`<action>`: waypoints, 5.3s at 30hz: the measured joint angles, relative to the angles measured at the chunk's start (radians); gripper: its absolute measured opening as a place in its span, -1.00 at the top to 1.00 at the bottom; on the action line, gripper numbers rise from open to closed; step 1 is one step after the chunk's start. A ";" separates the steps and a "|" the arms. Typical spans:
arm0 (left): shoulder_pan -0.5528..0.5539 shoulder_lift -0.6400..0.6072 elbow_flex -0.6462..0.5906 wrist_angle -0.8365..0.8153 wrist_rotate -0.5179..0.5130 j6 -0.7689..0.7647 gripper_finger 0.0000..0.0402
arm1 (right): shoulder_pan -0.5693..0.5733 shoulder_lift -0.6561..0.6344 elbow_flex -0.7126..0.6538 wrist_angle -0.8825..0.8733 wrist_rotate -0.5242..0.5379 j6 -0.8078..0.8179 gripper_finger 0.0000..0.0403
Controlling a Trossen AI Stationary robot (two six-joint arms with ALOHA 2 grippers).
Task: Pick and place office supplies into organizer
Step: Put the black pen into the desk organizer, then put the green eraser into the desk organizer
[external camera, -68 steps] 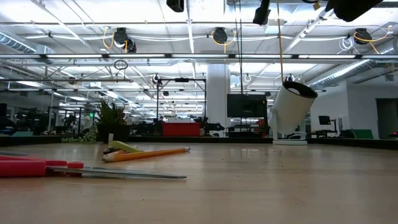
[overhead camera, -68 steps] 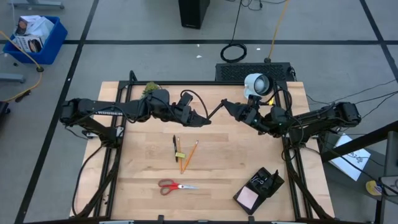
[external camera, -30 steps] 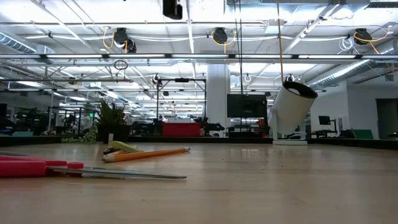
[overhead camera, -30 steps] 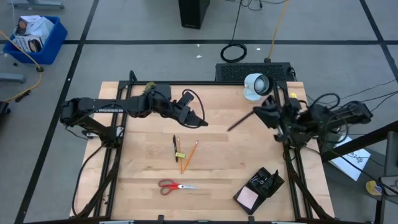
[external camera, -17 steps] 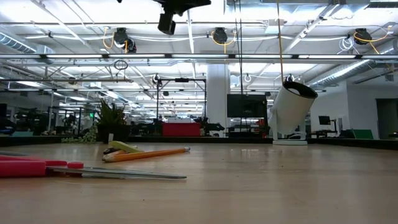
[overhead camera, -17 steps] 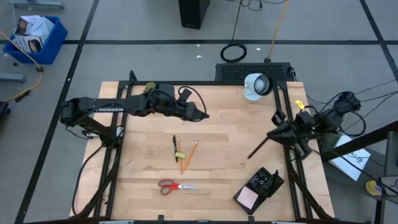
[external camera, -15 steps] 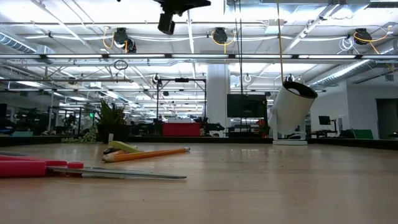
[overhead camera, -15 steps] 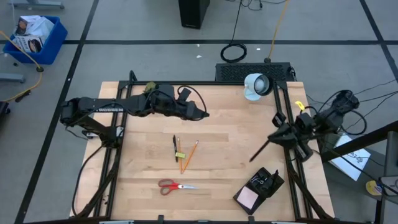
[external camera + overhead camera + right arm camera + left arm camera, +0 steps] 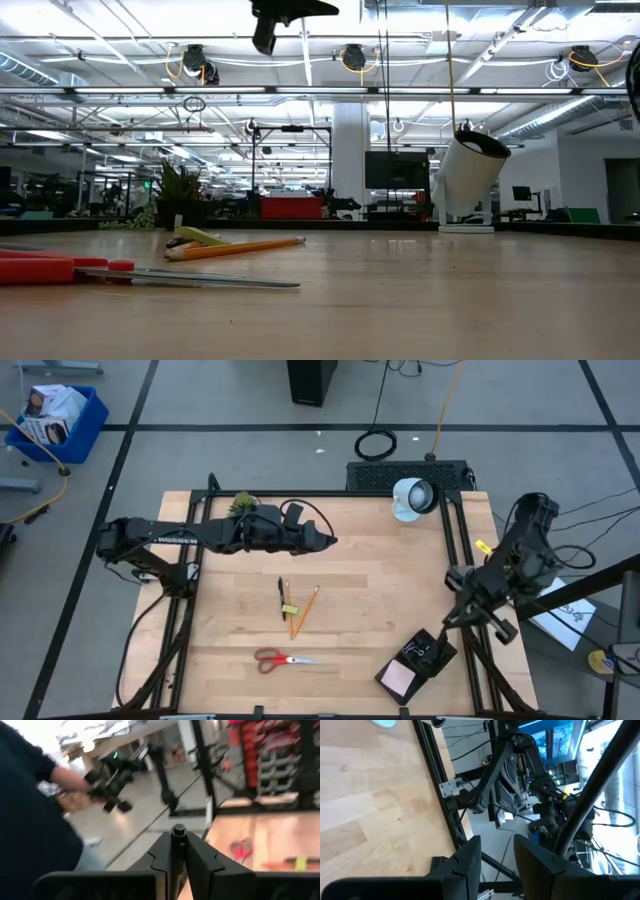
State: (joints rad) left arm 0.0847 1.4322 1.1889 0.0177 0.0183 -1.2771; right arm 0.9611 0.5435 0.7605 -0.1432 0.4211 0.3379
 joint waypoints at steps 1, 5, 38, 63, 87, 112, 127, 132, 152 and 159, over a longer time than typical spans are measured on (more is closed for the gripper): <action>-0.004 0.000 0.000 0.000 -0.009 -0.001 0.40 | 0.020 0.002 0.000 -0.023 0.001 0.018 0.86; -0.018 0.000 0.000 0.000 -0.037 -0.001 0.40 | 0.083 0.037 0.000 -0.128 0.001 0.118 0.86; -0.054 0.000 0.000 0.001 -0.090 0.123 0.40 | 0.140 0.263 -0.239 -0.120 0.208 0.514 0.83; -0.092 0.000 0.000 0.043 -0.078 0.160 0.40 | 0.167 0.203 -0.239 0.051 -0.032 0.383 0.37; -0.202 0.024 0.000 -0.800 0.042 0.743 0.40 | 0.134 -0.109 -0.229 0.587 0.839 -0.507 0.47; -0.249 0.310 -0.034 -0.788 -0.001 1.137 -0.06 | 0.026 0.061 -0.229 0.885 0.808 -0.550 0.54; -0.227 0.387 -0.053 -0.772 0.081 1.179 -0.06 | 0.026 0.061 -0.229 0.886 0.812 -0.562 0.54; -0.239 0.399 -0.051 -0.771 0.090 1.181 -0.06 | 0.026 0.061 -0.229 0.888 0.811 -0.542 0.54; -0.242 0.397 -0.052 -0.735 0.086 1.163 0.09 | 0.026 0.063 -0.229 0.884 0.812 -0.541 0.54; -0.242 0.397 -0.052 -0.727 0.085 1.161 0.50 | 0.026 0.064 -0.229 0.883 0.812 -0.540 0.54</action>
State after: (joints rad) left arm -0.1574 1.8294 1.1366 -0.7094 0.1037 -0.1160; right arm 0.9871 0.6075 0.5312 0.7403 1.2331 -0.2024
